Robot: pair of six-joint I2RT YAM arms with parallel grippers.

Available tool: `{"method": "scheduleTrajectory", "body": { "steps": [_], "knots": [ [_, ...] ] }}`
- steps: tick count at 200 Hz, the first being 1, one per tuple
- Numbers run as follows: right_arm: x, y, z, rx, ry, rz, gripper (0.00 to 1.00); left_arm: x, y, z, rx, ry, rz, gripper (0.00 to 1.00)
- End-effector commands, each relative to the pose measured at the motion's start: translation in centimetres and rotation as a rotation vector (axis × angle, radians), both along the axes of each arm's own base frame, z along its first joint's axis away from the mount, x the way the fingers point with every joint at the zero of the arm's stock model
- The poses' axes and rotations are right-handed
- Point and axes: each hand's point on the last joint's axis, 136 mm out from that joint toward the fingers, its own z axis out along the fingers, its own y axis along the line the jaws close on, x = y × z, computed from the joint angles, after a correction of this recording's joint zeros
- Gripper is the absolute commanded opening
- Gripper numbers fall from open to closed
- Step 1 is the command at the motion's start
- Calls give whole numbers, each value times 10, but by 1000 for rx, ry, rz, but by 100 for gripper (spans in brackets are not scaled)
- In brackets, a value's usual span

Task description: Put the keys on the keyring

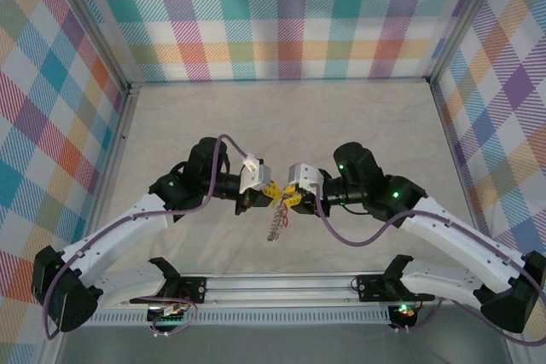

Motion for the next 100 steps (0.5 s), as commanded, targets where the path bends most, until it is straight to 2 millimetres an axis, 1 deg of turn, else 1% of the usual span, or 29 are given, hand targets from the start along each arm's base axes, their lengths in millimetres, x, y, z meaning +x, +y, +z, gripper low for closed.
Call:
{"method": "scheduleTrajectory", "body": {
  "steps": [1,18,40,74,91,100],
  "knots": [
    [0,-4,7,29,-38,-20,32,1,-1,25,-118,-26,-15,0],
    [0,-8,6,23,-47,-32,33,1,-1,28,-144,-24,-17,0],
    [1,-12,0,-2,-46,-44,31,1,-1,30,-170,-21,-16,0],
    [6,-12,-7,-13,-42,-65,22,-3,0,31,-179,-20,-36,0],
    [8,-8,-8,-12,-36,-64,12,-5,0,33,-184,-22,-44,0],
    [9,-6,-9,-14,-31,-61,11,-5,0,33,-184,-23,-43,0]
  ]
}}
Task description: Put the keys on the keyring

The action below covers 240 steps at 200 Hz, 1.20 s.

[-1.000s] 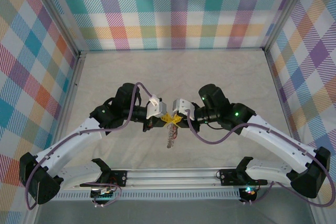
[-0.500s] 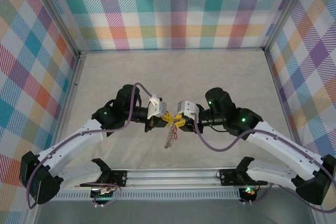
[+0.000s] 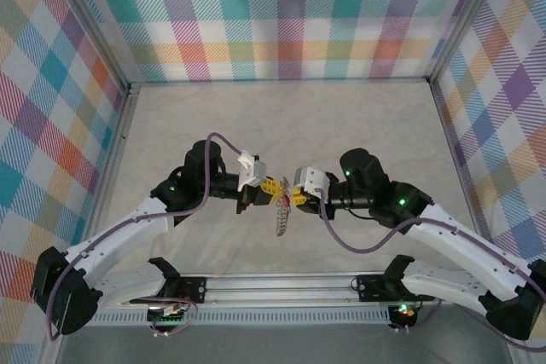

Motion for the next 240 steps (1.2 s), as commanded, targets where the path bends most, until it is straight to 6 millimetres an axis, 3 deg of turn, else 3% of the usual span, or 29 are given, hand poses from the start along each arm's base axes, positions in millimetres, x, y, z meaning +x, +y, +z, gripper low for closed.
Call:
{"method": "scheduleTrajectory", "body": {
  "steps": [1,46,65,110,138,192,210,229,240],
  "knots": [
    [4,5,1,12,1,-1,11,-7,2,21,-72,-55,-37,0],
    [4,14,8,51,6,23,11,-6,1,19,-71,-51,-36,0],
    [4,15,12,63,-2,28,16,-5,1,18,-69,-52,-33,0],
    [9,-2,15,46,-56,-30,19,-5,2,17,-65,-55,-28,0],
    [8,-8,21,64,-68,-44,26,-4,2,16,-60,-50,-27,0],
    [7,2,22,96,-46,-8,31,-4,1,17,-61,-55,-30,0],
    [6,7,21,114,-25,10,29,-4,1,18,-62,-54,-32,0],
    [4,13,21,135,0,33,19,-4,1,18,-65,-53,-31,0],
    [4,15,20,139,9,40,18,-3,1,19,-72,-53,-26,0]
  ]
}}
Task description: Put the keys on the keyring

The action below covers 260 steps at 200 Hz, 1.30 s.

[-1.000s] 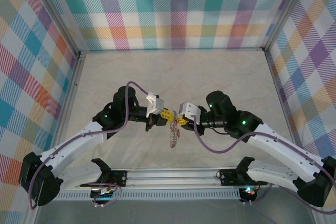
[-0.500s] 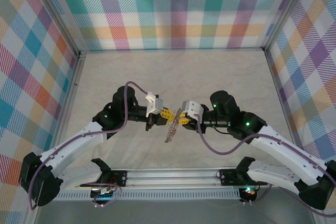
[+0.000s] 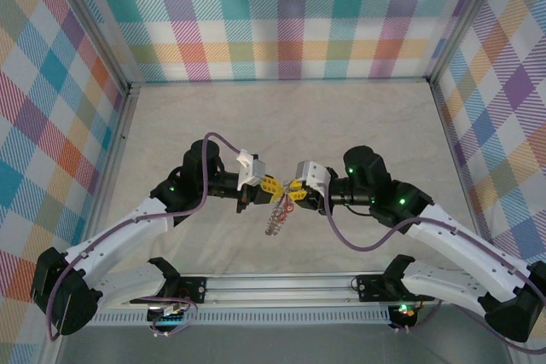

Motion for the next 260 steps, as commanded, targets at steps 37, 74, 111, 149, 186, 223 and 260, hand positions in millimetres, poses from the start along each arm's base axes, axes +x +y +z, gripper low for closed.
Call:
{"method": "scheduleTrajectory", "body": {
  "steps": [37,74,111,149,186,223,260],
  "knots": [
    [-4,11,5,67,25,48,19,-2,1,14,-59,-42,-18,0],
    [-4,16,0,89,54,55,20,-2,0,17,-79,-56,-19,0],
    [-2,17,-5,82,58,52,13,-5,1,21,-92,-71,-28,0],
    [1,11,-7,32,26,28,2,-5,2,3,2,-98,-42,0],
    [-1,4,-24,-134,33,48,0,-15,11,-52,257,-42,-131,15],
    [-1,6,-35,-223,18,64,0,-6,8,-51,231,-80,-73,17],
    [6,16,-31,-186,1,59,0,0,6,-43,186,-126,-32,18]
  ]
}}
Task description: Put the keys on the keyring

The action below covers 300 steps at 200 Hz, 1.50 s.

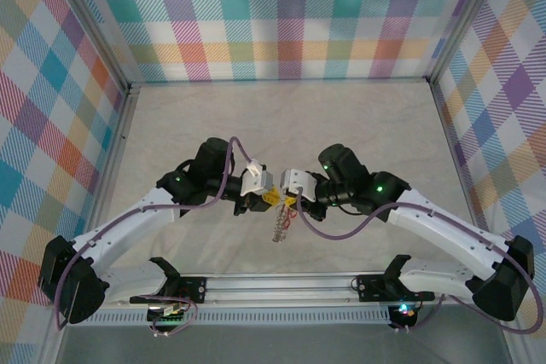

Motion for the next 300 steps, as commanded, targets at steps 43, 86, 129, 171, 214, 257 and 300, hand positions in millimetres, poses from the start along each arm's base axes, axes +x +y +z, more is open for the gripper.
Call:
{"method": "scheduleTrajectory", "body": {
  "steps": [43,86,129,171,214,257,300],
  "knots": [
    [6,16,22,81,-57,21,0,-1,-3,10,-80,-68,20,19],
    [6,21,25,109,-45,26,0,-2,-10,13,-107,-56,7,18],
    [6,21,31,133,-55,25,0,-7,-14,9,-93,-44,-19,5],
    [1,14,34,139,-60,14,0,-14,-9,6,-54,-58,-43,0],
    [-5,-3,34,147,-78,-25,24,-16,-9,35,-171,-51,-17,0],
    [-11,-14,37,169,-73,-57,24,-12,-11,51,-245,-12,10,0],
    [-15,-4,37,189,-22,-19,19,-16,-14,60,-309,20,-17,0]
  ]
}}
